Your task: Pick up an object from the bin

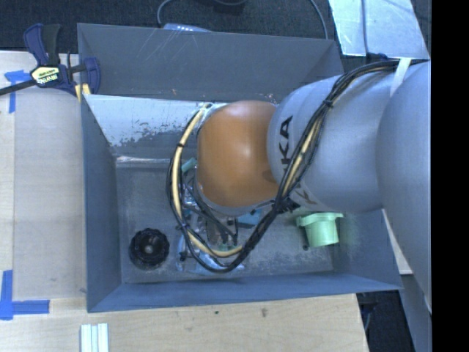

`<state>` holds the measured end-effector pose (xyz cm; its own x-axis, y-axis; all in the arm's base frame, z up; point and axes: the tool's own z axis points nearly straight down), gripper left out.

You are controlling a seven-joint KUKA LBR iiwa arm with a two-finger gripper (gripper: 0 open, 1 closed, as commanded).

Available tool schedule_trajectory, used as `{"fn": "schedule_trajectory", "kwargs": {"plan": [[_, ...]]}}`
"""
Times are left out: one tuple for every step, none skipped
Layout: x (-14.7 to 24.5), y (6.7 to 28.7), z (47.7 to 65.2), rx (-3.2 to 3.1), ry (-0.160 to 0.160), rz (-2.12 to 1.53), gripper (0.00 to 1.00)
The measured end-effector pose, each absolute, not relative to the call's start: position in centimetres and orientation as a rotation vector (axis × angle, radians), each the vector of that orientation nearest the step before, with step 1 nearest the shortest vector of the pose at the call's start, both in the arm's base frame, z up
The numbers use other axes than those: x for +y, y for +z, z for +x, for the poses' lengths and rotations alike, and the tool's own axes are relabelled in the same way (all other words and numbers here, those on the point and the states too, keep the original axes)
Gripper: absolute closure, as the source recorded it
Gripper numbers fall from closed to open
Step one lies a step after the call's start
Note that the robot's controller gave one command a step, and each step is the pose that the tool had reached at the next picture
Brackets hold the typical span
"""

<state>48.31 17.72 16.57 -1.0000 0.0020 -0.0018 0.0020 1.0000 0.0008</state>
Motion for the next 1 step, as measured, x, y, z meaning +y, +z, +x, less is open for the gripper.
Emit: {"fn": "schedule_trajectory", "kwargs": {"plan": [[17.72, 16.57, 48.31, 3.14, 0.001, 0.003, 0.0]]}}
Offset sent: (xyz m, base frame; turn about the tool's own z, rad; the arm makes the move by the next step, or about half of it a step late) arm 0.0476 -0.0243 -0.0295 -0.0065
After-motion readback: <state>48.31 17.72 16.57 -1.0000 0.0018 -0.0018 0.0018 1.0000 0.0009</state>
